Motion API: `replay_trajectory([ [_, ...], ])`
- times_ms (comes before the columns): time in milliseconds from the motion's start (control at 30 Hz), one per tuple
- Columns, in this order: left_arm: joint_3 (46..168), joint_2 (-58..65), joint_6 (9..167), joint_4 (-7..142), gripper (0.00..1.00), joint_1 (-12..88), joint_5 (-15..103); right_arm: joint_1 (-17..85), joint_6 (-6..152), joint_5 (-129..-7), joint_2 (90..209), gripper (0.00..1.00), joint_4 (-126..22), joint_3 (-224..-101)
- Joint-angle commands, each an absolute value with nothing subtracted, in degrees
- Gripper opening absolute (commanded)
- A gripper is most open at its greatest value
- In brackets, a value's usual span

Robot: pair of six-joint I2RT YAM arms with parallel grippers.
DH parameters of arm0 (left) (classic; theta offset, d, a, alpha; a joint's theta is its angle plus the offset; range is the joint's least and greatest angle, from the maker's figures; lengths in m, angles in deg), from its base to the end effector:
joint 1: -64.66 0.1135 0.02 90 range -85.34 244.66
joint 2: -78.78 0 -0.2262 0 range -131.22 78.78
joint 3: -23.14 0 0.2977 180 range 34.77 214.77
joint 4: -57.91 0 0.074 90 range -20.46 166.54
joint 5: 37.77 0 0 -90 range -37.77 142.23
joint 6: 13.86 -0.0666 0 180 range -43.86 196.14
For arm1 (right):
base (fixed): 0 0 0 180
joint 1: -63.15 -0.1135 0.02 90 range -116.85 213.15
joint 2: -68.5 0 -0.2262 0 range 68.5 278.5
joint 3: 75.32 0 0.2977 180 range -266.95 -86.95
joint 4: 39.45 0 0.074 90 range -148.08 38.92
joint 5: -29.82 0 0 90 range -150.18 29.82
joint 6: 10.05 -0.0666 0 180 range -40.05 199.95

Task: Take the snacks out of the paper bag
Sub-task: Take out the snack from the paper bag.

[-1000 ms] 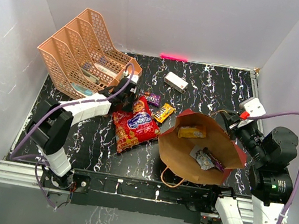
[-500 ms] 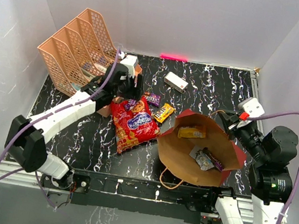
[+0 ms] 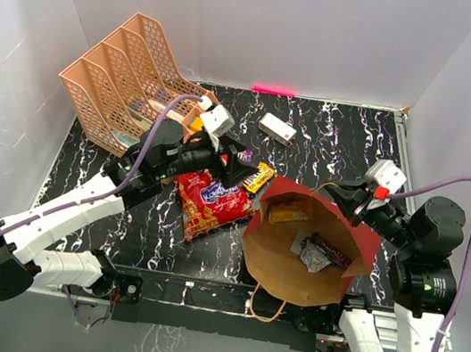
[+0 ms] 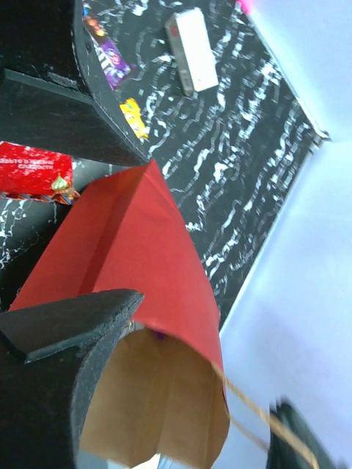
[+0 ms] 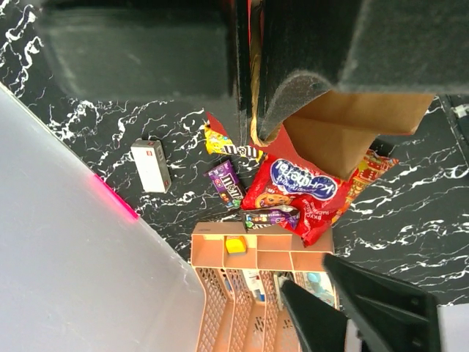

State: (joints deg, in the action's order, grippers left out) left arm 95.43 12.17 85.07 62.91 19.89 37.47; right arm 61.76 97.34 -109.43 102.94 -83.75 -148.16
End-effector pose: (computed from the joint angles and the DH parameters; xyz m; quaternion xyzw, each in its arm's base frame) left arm 0.2471 -0.2690 0.3522 0.3014 0.6351 -0.3992 0.5886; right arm 0.1823 0.0549 0.4143 -0.3855 0.6204 0.2217 0.6460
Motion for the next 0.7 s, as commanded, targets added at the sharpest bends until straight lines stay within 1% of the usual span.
replay_trajectory([
  [0,94.5,14.8,81.6,57.2,0.67,19.0,26.9,61.8,95.0,-105.5,103.2,0.08,-78.5,-146.6],
  [67,95.2,14.2,81.5,58.7,0.66,18.1,25.5,61.8,94.2,-99.1,103.1,0.08,-76.7,-146.3],
  [200,95.3,14.2,80.4,59.1,0.67,16.7,26.1,61.8,90.2,-82.1,103.9,0.08,-73.9,-148.3],
  [367,95.8,14.4,79.0,59.2,0.67,16.6,27.0,61.8,91.0,-68.8,106.7,0.08,-71.0,-151.4],
  [467,96.0,14.6,78.3,59.8,0.67,16.5,27.1,61.8,96.5,-64.3,110.0,0.08,-69.6,-153.0],
  [667,96.4,15.6,76.3,62.3,0.67,16.5,28.0,61.8,110.4,-60.7,117.5,0.08,-66.9,-157.5],
])
